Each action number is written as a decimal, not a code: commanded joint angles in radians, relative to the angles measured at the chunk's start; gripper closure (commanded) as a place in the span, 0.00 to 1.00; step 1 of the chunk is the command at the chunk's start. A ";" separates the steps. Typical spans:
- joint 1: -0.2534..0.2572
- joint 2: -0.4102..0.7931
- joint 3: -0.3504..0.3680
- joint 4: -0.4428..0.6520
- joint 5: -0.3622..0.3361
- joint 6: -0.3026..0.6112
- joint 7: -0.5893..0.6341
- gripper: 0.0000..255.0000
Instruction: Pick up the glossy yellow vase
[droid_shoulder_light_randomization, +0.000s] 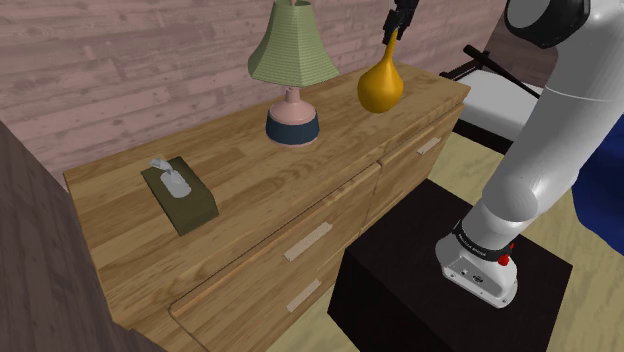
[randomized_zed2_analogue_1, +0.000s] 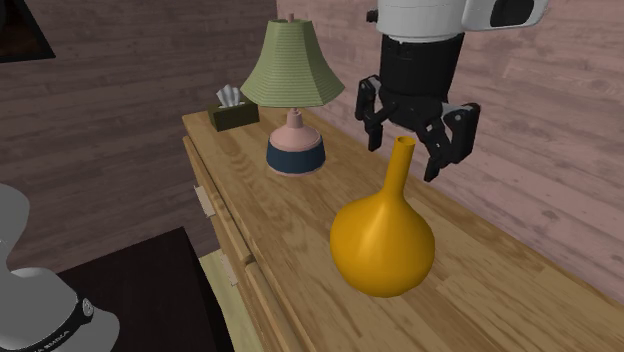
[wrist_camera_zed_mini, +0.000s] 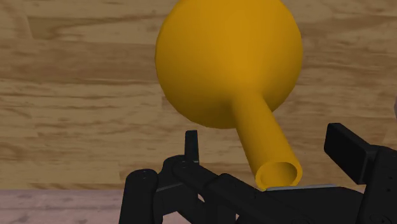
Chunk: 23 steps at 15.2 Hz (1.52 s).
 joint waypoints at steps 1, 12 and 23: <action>0.001 -0.002 0.000 -0.005 -0.001 0.003 0.000 1.00; -0.002 0.005 -0.001 0.030 0.001 -0.026 0.001 1.00; -0.025 0.065 -0.006 0.262 0.024 -0.201 0.002 1.00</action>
